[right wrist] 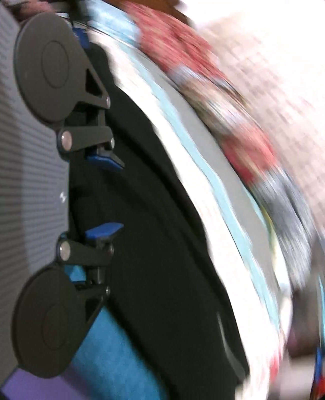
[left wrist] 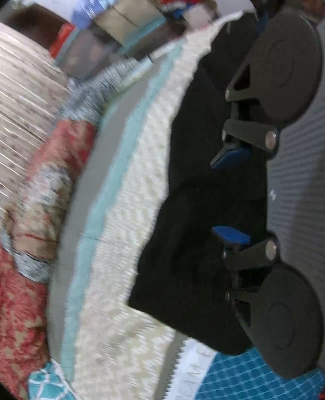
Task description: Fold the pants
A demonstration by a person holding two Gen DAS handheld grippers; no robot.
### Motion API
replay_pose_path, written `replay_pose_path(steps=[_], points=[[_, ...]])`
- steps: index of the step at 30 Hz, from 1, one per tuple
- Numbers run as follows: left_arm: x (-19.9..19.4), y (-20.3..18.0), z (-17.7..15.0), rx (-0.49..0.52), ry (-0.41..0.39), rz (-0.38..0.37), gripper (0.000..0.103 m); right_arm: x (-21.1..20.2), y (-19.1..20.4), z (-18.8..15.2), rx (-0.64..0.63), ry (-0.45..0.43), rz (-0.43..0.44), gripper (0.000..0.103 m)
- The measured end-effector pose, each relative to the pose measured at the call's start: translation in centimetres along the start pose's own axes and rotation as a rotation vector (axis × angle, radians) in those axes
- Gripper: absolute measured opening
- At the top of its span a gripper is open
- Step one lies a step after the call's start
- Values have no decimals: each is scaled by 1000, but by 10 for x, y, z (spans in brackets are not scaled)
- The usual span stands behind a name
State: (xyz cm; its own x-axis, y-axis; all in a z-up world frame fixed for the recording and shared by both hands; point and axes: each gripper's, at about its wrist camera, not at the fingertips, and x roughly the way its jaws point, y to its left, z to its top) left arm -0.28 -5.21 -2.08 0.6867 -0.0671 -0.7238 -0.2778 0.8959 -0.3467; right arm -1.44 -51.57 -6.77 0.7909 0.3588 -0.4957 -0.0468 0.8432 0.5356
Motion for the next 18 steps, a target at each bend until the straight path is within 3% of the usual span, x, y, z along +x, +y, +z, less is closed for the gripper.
replay_pose_path(steps=[3, 6, 9, 13, 18], points=[[27, 13, -10, -16, 98, 99, 47, -31, -66, 26, 153, -138, -144, 51], [26, 14, -12, -25, 95, 116, 43, -50, -118, 46, 267, -261, -298, 53], [25, 5, -8, -41, 115, 161, 44, -54, -159, 58, 355, -338, -412, 64], [23, -11, 0, -43, 131, 206, 48, -42, -198, 65, 456, -325, -425, 69], [8, -44, 11, -11, 99, 166, 49, -40, -220, 55, 625, -328, -319, 73]])
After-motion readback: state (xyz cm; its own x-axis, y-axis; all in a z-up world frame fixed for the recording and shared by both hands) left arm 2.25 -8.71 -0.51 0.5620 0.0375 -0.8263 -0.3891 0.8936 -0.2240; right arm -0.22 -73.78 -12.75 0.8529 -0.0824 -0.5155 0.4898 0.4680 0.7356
